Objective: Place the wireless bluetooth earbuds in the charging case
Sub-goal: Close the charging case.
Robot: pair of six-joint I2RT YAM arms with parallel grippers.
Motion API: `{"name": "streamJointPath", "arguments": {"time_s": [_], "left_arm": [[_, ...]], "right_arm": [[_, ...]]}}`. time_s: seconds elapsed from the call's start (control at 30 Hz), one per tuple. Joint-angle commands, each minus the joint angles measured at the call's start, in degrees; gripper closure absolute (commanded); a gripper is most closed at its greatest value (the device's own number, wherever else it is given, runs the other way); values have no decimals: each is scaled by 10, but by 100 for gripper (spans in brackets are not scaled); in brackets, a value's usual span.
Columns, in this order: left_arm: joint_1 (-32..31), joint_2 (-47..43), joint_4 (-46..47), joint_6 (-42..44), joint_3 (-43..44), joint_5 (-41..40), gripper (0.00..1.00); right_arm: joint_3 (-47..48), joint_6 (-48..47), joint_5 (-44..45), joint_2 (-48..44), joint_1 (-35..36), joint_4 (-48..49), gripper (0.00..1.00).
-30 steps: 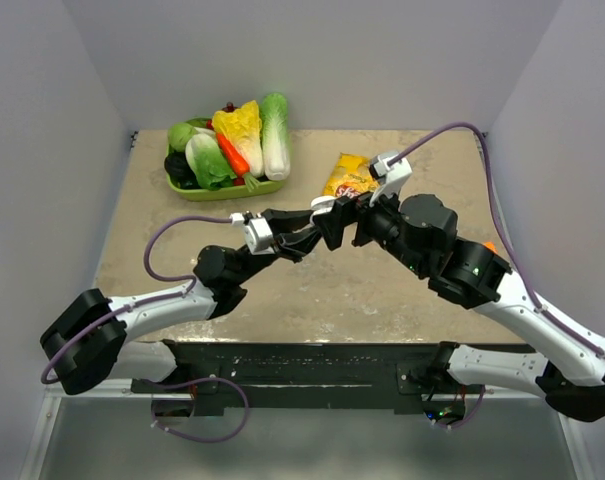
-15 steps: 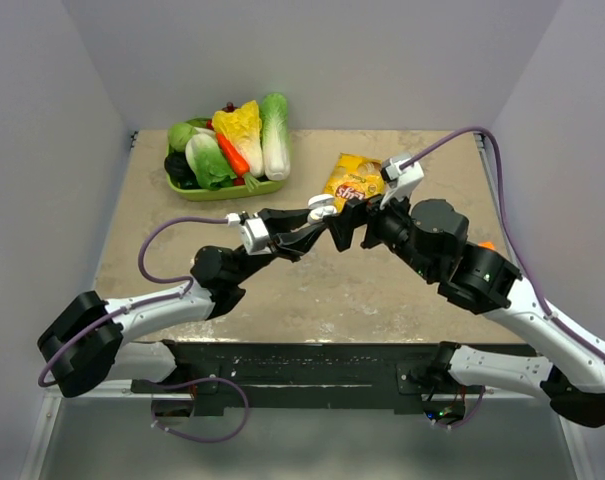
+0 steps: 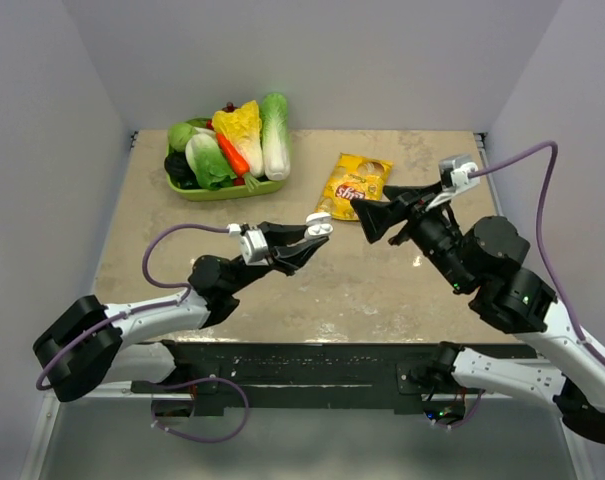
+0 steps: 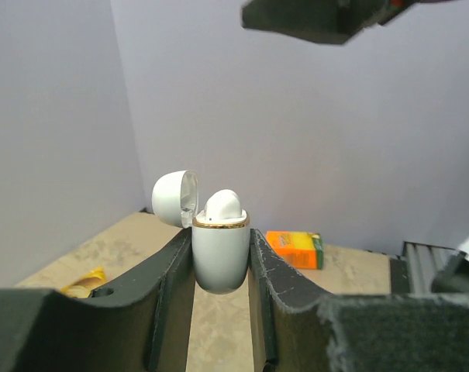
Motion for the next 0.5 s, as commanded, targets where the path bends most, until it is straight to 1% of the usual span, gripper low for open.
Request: {"name": "streamJointPath", "arguments": {"time_s": [0.0,0.07,0.1,0.17,0.2,0.23,0.47], "left_arm": [[5,-30,330,-65,-17,85,100],[8,-34,330,-92,-13,116,100],[9,-34,324,-112,-12,141,100],[10,-40,311,-119,-9,165,100],[10,-42,297,-119,-8,170,100],[11,-44,292,-118,-6,173,100],[14,-38,287,-105,-5,166,100]], "right_arm": [[25,-5,44,61,-2,-10,50],[29,-6,52,76,-3,-22,64],[31,-8,45,81,-3,-24,77],[36,-12,14,91,-3,-33,88],[38,-15,2,96,-2,-36,99],[42,-17,-11,100,-3,-46,100],[51,-23,-103,116,-3,-62,100]]}}
